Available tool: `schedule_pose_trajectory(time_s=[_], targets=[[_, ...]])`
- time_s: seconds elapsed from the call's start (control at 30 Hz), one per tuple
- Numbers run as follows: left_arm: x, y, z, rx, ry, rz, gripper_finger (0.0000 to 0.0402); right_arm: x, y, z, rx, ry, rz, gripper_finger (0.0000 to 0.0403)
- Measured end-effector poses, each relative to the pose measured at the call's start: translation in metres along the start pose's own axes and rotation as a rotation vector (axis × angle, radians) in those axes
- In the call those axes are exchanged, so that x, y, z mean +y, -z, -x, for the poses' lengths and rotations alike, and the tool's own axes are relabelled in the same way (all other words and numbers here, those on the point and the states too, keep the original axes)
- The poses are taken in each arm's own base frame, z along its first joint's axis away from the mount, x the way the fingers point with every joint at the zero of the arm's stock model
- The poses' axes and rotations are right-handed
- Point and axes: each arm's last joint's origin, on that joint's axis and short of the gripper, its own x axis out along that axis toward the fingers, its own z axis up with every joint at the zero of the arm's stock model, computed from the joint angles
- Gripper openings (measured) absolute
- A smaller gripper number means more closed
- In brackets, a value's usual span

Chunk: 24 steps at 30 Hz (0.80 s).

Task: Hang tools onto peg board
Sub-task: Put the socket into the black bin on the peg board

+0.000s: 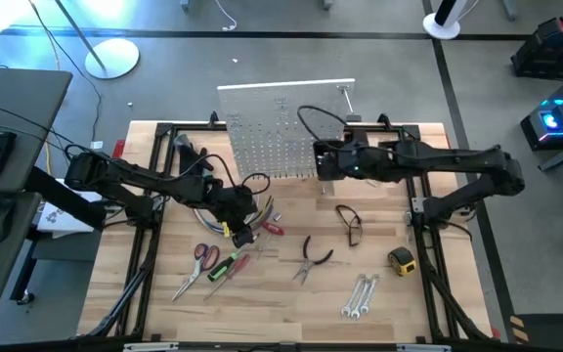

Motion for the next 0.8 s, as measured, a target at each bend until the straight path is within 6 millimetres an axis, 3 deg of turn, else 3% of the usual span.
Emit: schedule_pose_trajectory(time_s=[0.27,0.43,0.6,0.7,0.8], targets=[[0.000,0.000,0.000,-0.006,-0.003,0.027,0.0167,0.003,-0.004,-0.001,-0.049,-0.019,0.081,0.0144],[0.001,-0.001,0.000,-0.021,-0.013,0.040,0.0167,0.003,-0.005,0.001,-0.043,-0.031,0.150,0.0182],[0.001,-0.002,0.001,-0.024,-0.015,0.052,0.0167,0.019,-0.012,0.036,-0.089,-0.207,0.297,0.0186],[0.001,-0.002,0.001,-0.024,-0.015,0.052,0.0167,0.029,0.001,0.059,-0.096,-0.287,0.401,0.0187],[0.002,-0.002,0.001,-0.019,-0.017,0.054,0.0167,0.031,0.031,0.066,-0.022,-0.285,0.435,0.0187]])
